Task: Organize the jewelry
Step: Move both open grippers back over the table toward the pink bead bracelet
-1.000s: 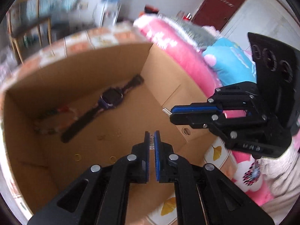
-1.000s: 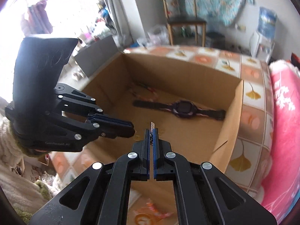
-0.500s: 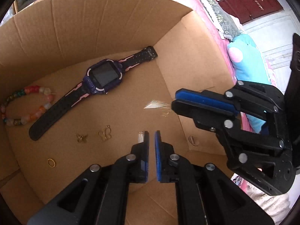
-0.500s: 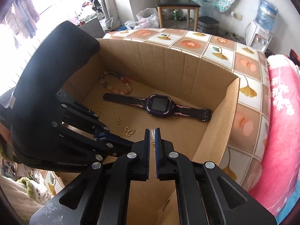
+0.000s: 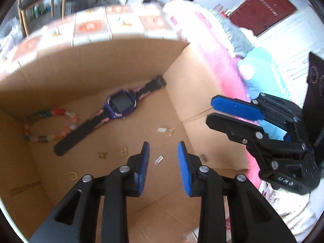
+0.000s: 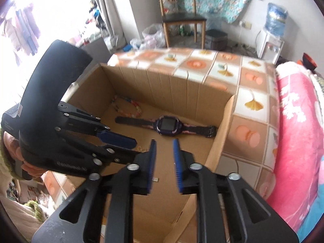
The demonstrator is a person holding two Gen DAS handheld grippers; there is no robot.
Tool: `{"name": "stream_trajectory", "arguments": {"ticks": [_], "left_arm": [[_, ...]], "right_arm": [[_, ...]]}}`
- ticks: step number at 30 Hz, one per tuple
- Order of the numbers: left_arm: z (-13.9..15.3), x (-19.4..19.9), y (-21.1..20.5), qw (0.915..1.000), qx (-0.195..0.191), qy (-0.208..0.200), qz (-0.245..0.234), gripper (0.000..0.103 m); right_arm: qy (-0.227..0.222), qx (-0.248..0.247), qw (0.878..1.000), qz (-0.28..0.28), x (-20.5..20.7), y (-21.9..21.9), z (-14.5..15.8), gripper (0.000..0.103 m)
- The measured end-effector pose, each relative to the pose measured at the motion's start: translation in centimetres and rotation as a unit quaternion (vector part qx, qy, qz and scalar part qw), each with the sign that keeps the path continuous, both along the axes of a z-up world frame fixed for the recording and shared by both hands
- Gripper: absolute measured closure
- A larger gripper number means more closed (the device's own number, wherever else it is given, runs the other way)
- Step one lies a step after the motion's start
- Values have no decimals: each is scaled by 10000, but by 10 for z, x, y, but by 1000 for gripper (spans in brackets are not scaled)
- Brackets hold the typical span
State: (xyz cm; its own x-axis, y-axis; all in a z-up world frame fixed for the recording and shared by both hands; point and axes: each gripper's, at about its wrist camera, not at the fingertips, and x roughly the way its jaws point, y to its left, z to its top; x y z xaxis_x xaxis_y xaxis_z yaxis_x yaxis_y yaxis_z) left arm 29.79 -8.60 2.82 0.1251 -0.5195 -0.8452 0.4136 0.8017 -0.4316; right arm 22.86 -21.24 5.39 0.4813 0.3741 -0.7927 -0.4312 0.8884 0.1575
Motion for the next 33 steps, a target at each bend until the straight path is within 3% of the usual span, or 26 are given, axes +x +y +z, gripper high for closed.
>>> {"name": "stream_trajectory", "arguments": {"ticks": [5, 9, 12, 15, 18, 21, 24, 28, 33], "left_arm": [[61, -47, 40, 9936, -324, -1059, 203, 63], [100, -94, 71, 9806, -290, -1924, 255, 38], [111, -134, 97, 9731, -338, -2242, 417, 23], [95, -164, 115, 9748, -410, -2100, 632, 12], [54, -183, 122, 9796, -204, -1801, 864, 9], [0, -190, 119, 9857, 172, -1315, 1044, 9], [-44, -190, 112, 9852, 667, -1062, 1170, 9], [-80, -189, 97, 9794, 1280, -1107, 1102, 9], [-92, -195, 82, 9686, 1759, -1485, 942, 7]], "right_arm": [[-640, 375, 9970, -205, -53, -16, 46, 50], [-1039, 535, 9925, -347, -101, -24, 69, 31], [-1045, 645, 9915, -423, -132, -23, 63, 20], [-763, 491, 9943, -553, -152, -10, 35, 16], [-348, 180, 9967, -714, -166, 4, -4, 15], [185, -142, 9958, -885, -175, 21, -56, 15], [658, -355, 9896, -1227, -178, 28, -100, 15], [718, -768, 9828, -1516, -179, 32, -125, 15], [671, -1047, 9792, -1602, -176, 35, -139, 12]]}}
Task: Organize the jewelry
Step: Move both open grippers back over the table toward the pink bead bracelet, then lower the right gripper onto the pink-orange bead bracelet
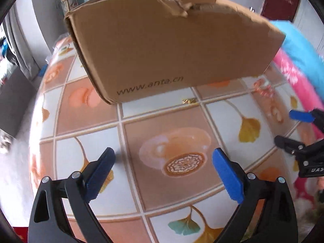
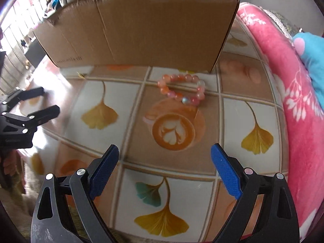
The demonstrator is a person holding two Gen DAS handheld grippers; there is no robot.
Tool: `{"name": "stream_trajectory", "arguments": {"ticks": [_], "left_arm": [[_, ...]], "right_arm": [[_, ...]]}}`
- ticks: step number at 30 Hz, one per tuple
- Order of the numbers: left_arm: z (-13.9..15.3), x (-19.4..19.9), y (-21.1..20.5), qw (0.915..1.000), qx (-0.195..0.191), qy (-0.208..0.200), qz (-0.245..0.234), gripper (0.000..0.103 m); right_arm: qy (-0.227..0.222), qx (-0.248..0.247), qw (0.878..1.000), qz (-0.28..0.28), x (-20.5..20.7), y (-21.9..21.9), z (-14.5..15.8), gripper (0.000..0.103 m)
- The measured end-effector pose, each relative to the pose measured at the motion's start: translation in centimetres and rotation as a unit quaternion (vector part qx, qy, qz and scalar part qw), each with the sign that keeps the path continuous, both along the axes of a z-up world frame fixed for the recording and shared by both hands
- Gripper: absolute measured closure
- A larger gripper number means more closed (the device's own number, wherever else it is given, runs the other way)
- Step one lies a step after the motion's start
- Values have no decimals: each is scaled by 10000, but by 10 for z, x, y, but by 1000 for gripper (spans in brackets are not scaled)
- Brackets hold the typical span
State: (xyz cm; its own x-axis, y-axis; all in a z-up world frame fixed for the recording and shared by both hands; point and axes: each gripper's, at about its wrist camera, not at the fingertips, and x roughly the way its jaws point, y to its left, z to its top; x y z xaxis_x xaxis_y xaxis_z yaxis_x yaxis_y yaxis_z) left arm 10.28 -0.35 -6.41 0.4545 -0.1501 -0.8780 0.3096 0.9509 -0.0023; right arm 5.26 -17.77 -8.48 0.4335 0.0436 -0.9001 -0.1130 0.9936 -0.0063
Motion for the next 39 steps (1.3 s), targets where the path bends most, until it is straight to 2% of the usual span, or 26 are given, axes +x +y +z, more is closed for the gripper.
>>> {"name": "stream_trajectory", "arguments": {"ticks": [2, 9, 16, 19, 23, 26, 30, 35, 39], "left_arm": [[-2, -1, -3, 10000, 57, -56, 19, 6], [-5, -3, -4, 9999, 54, -84, -61, 5], [-1, -10, 3, 9997, 5, -223, -87, 5], [-1, -13, 3, 9994, -3, -339, -68, 4], [0, -11, 4, 9996, 30, -248, -91, 4], [7, -10, 2, 9987, 139, -494, -65, 4], [19, -4, -6, 9966, -43, -795, -188, 6], [22, 5, -23, 9947, -1, -933, -430, 23], [16, 14, -30, 9956, -41, -788, -497, 48]], "right_arm": [[-24, 16, 10000, -51, 0, -3, 1, 8], [-67, 107, 9999, -62, 1, -7, 1, 8], [-197, 88, 9995, 243, -12, -12, -4, 8], [-106, 28, 9996, 247, -13, -13, -3, 8], [-617, 245, 9971, 378, -13, -16, 20, 8], [-919, 272, 9942, 479, -8, -16, 32, 10], [-985, 386, 9934, 448, 7, -20, 35, 21], [-896, 343, 9942, 485, 25, -26, 31, 34], [-801, 353, 9947, 535, 30, -24, 28, 45]]}}
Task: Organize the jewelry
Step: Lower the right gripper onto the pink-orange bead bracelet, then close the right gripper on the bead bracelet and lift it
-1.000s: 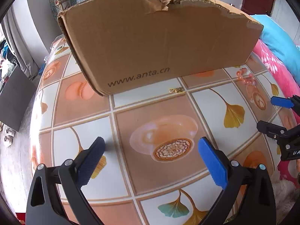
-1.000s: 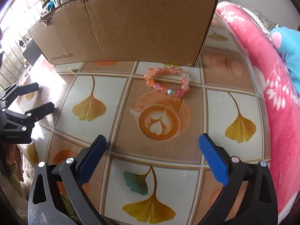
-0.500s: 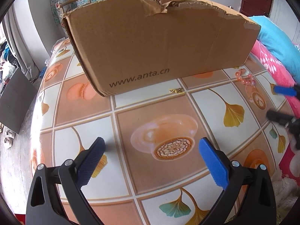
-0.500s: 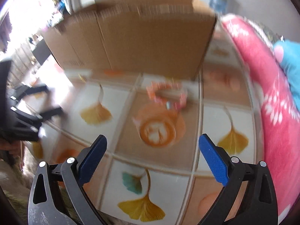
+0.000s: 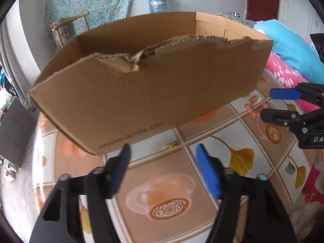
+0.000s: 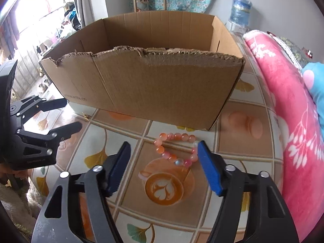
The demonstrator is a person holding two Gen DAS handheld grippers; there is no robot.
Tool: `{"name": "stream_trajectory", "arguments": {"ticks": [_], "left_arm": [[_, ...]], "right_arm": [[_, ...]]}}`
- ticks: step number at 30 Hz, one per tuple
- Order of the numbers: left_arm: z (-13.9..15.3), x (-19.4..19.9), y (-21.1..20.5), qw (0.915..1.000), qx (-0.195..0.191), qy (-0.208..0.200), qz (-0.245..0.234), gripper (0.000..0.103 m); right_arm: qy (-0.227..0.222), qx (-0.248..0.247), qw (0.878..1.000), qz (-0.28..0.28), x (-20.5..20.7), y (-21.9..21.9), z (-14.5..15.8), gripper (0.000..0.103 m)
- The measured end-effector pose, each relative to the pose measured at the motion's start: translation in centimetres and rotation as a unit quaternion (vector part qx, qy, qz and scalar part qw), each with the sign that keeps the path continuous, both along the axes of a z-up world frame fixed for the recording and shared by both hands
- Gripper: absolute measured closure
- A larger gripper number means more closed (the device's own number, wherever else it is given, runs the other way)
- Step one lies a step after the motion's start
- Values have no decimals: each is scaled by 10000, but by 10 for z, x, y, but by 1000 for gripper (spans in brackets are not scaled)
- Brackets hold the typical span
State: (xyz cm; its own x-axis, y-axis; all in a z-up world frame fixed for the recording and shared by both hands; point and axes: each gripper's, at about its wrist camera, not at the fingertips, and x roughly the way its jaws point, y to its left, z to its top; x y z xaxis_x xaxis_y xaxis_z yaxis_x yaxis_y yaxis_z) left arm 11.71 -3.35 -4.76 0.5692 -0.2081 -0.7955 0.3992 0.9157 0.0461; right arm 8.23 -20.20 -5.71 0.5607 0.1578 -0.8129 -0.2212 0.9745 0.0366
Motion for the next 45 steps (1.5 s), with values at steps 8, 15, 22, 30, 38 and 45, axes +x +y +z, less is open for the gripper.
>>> {"name": "stream_trajectory", "arguments": {"ticks": [8, 15, 22, 30, 38, 45], "left_arm": [[-7, 12, -6, 9998, -103, 188, -40, 77], [-9, 16, -14, 9999, -58, 130, -87, 89], [-8, 18, -18, 9998, 3, 183, -48, 97], [-9, 17, -11, 9993, 39, 352, 92, 97], [-9, 15, -9, 9991, 59, 411, 122, 97], [-8, 14, -6, 9990, 24, 432, 139, 97]], "right_arm": [[140, -90, 9998, 98, 4, 1, -9, 57], [258, -42, 9995, 164, 12, 4, -15, 65], [267, -10, 9993, 249, 15, 8, -18, 69], [253, -116, 9988, 401, 26, 18, -23, 76], [268, -108, 9990, 336, 27, 29, -27, 93], [338, -8, 9990, 290, 25, 28, -23, 95]]}}
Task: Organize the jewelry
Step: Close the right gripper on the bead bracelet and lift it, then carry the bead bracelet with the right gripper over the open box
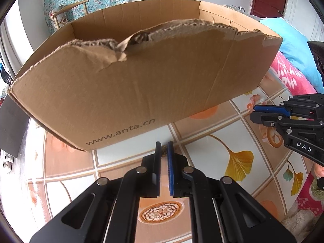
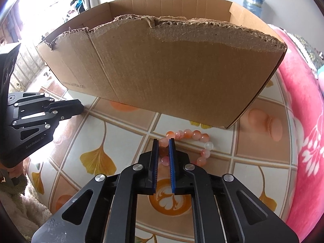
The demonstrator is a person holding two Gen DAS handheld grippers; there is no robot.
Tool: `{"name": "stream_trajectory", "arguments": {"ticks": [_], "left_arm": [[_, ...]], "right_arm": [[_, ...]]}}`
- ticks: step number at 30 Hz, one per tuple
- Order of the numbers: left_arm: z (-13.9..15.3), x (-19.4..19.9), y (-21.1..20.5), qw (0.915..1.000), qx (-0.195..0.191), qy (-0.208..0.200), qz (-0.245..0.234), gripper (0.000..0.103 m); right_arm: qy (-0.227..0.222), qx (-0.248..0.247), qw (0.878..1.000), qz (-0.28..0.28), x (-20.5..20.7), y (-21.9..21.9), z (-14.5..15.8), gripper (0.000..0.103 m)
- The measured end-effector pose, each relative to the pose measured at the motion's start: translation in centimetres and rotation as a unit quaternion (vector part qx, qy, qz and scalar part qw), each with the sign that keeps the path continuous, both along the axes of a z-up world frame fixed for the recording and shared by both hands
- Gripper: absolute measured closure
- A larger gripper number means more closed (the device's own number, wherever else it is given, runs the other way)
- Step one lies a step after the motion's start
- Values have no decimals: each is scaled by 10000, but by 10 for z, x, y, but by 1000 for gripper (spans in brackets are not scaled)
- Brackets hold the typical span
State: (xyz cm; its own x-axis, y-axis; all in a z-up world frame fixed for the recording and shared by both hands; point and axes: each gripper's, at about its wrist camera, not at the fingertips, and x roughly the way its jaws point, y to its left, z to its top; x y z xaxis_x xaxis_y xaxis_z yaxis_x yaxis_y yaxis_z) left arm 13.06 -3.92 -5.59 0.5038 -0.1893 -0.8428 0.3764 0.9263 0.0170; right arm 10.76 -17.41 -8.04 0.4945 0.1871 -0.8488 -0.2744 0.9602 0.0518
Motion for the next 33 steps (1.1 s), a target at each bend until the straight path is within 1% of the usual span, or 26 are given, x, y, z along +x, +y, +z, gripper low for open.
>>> {"name": "stream_trajectory", "arguments": {"ticks": [9, 14, 15, 19, 24, 29, 33], "left_arm": [[1, -2, 2, 10000, -25, -24, -8, 99], [9, -11, 9, 9995, -167, -277, -60, 100], [13, -13, 12, 9992, -218, -340, -79, 103], [30, -26, 22, 9975, -440, -545, -116, 103], [50, -36, 34, 9957, -648, -646, -166, 103], [76, -46, 44, 9929, -877, -778, -203, 103], [104, -50, 53, 9893, -1085, -952, -220, 103]], "right_arm": [[69, 284, 9995, -82, -7, 0, 4, 96], [22, 631, 9977, -226, -11, -10, 17, 96], [6, 675, 9974, -255, -13, -13, 19, 96], [-115, 905, 9950, -405, -21, -24, 35, 96], [-270, 1159, 9915, -521, -31, -39, 53, 96], [-460, 1324, 9889, -499, -43, -40, 68, 96], [-665, 1502, 9858, -359, -39, -37, 91, 96]]}}
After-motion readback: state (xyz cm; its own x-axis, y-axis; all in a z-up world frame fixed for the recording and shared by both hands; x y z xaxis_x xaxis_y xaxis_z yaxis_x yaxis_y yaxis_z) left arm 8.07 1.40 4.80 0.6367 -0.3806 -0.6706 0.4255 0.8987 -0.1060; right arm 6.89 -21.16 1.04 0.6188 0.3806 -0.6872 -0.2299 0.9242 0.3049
